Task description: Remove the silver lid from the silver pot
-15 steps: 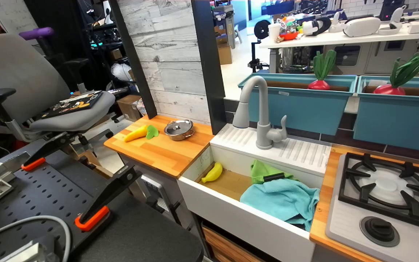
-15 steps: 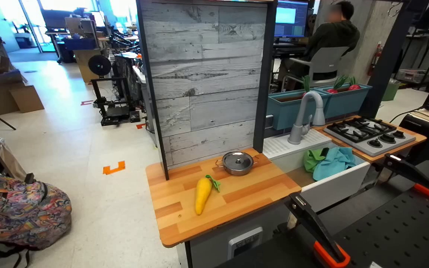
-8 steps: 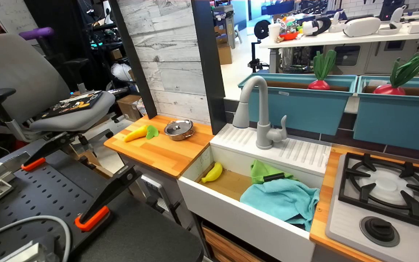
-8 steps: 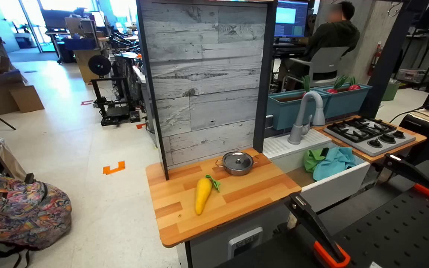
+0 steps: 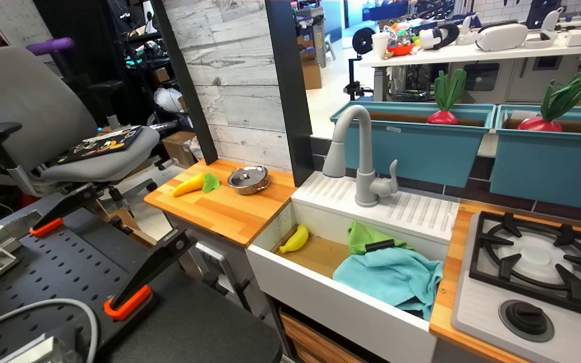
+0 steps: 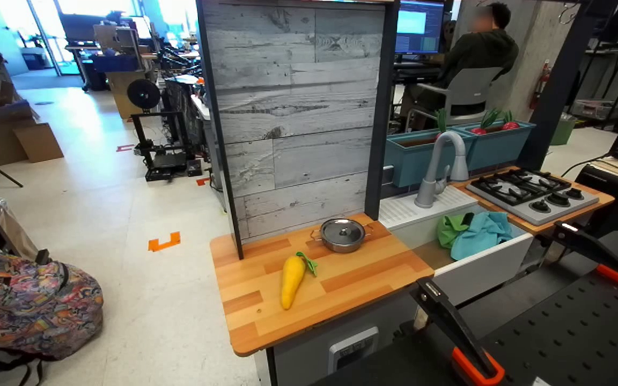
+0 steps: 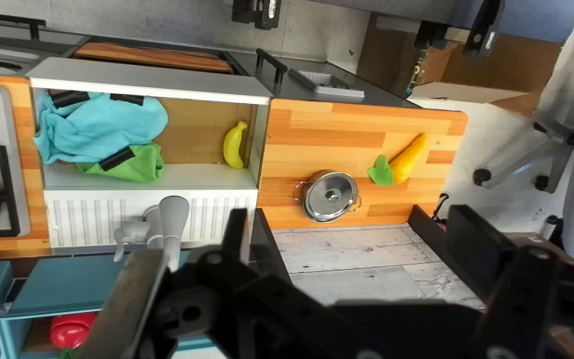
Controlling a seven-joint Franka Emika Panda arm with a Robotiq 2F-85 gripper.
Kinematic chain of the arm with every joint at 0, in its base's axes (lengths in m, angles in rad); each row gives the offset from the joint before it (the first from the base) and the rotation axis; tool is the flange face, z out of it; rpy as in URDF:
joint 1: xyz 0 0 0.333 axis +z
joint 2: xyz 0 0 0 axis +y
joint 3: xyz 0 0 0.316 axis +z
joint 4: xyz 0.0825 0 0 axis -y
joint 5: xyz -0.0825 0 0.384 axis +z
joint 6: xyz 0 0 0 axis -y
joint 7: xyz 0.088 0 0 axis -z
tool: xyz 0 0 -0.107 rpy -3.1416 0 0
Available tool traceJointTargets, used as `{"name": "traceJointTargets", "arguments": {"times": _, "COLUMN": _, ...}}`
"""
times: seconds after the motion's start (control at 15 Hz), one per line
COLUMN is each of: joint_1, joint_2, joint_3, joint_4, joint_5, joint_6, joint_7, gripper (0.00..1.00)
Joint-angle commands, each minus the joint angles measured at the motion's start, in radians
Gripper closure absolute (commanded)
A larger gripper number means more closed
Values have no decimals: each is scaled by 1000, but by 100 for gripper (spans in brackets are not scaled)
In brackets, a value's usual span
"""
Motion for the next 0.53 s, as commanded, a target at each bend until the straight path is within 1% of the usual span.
{"name": "traceJointTargets", "arguments": {"times": 0.0, "joint_1": -61, "joint_2": 7, "joint_3": 60, "joint_4": 2, "joint_5": 19, "joint_6": -6, "joint_7": -14, "gripper": 0}}
{"name": "traceJointTargets", "arguments": {"times": 0.13, "joint_1": -49, "joint_2": 39, "joint_3": 70, "joint_4": 20, "joint_5": 38, "joint_6": -9, "joint_7": -26, "gripper": 0}}
{"name": "traceJointTargets", "arguments": {"times": 0.27, "joint_1": -46, "joint_2": 79, "joint_3": 109, "joint_4": 41, "joint_5": 43, "joint_6": -5, "joint_7": 1, "gripper": 0}}
{"name": "traceJointTargets", "arguments": {"times": 0.47, "joint_1": -36, "joint_2": 140, "joint_3": 188, "joint_4": 64, "joint_5": 42, "joint_6": 30, "joint_7": 69, "gripper": 0}}
